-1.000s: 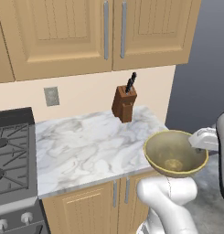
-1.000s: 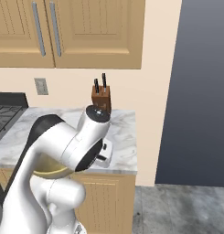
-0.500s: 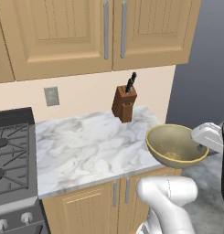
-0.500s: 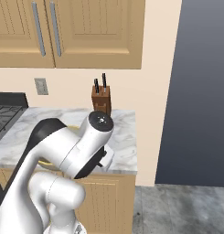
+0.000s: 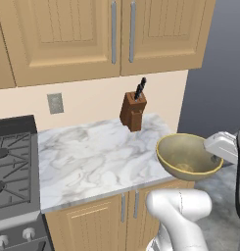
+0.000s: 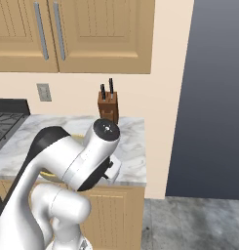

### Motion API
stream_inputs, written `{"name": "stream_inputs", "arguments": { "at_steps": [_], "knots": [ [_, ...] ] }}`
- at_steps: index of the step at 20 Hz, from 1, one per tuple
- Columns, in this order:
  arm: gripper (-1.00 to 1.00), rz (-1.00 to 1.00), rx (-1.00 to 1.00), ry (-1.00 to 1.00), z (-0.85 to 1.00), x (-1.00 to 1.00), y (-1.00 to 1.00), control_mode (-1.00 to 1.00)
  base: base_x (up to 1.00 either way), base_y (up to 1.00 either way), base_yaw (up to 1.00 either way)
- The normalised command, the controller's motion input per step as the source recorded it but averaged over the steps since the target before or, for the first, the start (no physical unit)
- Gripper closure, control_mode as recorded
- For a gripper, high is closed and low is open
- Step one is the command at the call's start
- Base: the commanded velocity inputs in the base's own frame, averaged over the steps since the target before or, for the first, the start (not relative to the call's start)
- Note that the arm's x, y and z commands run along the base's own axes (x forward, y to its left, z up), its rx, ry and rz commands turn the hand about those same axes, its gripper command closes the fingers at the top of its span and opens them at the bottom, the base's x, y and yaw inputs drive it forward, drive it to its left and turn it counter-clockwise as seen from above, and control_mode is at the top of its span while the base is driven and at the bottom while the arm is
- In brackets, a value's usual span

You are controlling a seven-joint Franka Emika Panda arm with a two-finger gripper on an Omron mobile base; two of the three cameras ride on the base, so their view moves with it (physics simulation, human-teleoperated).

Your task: Pick the cup and bowl from the counter and place them on the counter next to the sink.

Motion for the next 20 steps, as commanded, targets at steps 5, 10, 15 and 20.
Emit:
{"name": "stream_inputs", "arguments": {
  "at_steps": [5, 10, 15, 20],
  "knots": [
    [1.00, 0.00, 0.00, 0.00, 0.00, 0.00, 0.00, -1.00, 0.00, 0.00, 0.00],
    [1.00, 0.00, 0.00, 0.00, 0.00, 0.00, 0.00, 1.00, 0.00, 0.00, 0.00],
    [1.00, 0.00, 0.00, 0.00, 0.00, 0.00, 0.00, 1.00, 0.00, 0.00, -0.01],
    [1.00, 0.00, 0.00, 0.00, 0.00, 0.00, 0.00, 1.00, 0.00, 0.00, -0.43]
  ]
}}
